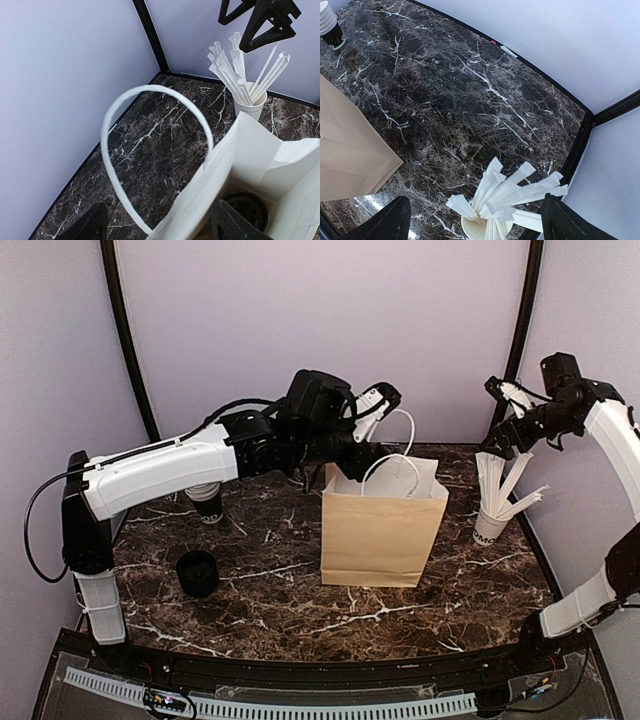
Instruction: Pack the takeout coffee
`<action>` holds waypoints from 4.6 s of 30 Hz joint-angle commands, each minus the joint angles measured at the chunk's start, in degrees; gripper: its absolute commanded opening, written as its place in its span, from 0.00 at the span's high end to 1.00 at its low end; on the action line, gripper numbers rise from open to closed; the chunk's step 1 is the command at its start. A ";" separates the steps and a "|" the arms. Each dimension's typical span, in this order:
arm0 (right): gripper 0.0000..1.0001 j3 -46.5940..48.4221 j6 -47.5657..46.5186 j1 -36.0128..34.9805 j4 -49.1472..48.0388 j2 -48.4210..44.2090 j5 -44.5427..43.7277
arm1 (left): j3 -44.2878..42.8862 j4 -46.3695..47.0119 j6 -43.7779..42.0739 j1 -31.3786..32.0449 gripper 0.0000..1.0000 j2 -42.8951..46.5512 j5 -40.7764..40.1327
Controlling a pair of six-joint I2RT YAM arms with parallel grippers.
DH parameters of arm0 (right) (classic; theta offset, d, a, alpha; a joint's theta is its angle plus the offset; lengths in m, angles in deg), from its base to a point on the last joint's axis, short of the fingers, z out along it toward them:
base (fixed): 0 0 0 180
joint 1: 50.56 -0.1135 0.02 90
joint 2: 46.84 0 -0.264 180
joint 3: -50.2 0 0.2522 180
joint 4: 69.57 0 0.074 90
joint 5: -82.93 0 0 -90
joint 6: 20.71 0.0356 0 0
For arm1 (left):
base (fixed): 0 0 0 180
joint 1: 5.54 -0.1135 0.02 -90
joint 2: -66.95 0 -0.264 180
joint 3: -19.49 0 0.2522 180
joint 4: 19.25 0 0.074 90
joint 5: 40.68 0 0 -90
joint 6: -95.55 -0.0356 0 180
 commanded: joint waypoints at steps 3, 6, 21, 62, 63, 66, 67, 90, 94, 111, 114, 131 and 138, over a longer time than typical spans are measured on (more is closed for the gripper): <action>0.13 -4.87 2.53 4.72 -3.49 -6.28 3.26 | -5.22 0.64 -1.98 -0.70 0.25 0.45 -2.63; 0.18 -6.13 3.02 7.29 -2.80 -8.49 3.20 | -6.41 -0.18 -1.47 -0.68 0.25 2.08 -3.66; 0.54 -18.04 8.02 19.31 -3.55 -15.30 -4.43 | 18.70 3.15 7.77 -0.63 0.26 25.85 -0.04; 0.60 -19.99 12.56 29.37 1.86 -7.58 4.73 | 32.32 9.66 14.36 -0.62 0.30 33.33 3.84; 0.62 -19.92 12.72 29.37 1.89 -7.55 4.84 | 32.44 9.65 14.44 -0.62 0.30 33.43 3.86; 0.70 -19.96 13.00 29.39 1.82 -7.66 5.16 | 32.58 9.70 14.47 -0.62 0.30 33.49 3.85; 0.74 -19.98 13.11 29.37 1.74 -7.66 5.21 | 32.59 9.72 14.42 -0.62 0.30 33.54 3.86; 1.00 19.12 2.47 28.50 22.08 -6.57 -9.84 | 31.67 13.76 10.70 -0.62 0.29 27.71 5.00; 1.00 24.17 0.47 28.33 22.00 -7.56 -12.46 | 30.42 13.60 9.81 -0.62 0.29 26.21 4.86; 1.00 21.47 2.00 21.77 6.57 -15.37 45.46 | 28.41 10.25 9.85 -0.62 0.28 28.86 -3.76; 1.00 23.29 3.03 20.22 7.99 -15.63 48.76 | 28.29 10.10 8.70 -0.68 0.27 29.02 -7.21; 1.00 8.56 -4.81 -7.88 16.09 -9.82 24.54 | 26.76 6.84 8.71 -0.70 0.27 29.61 -14.58; 1.00 10.37 -3.17 -18.36 9.85 -4.24 12.40 | 27.02 6.44 9.39 -0.69 0.27 29.54 -14.93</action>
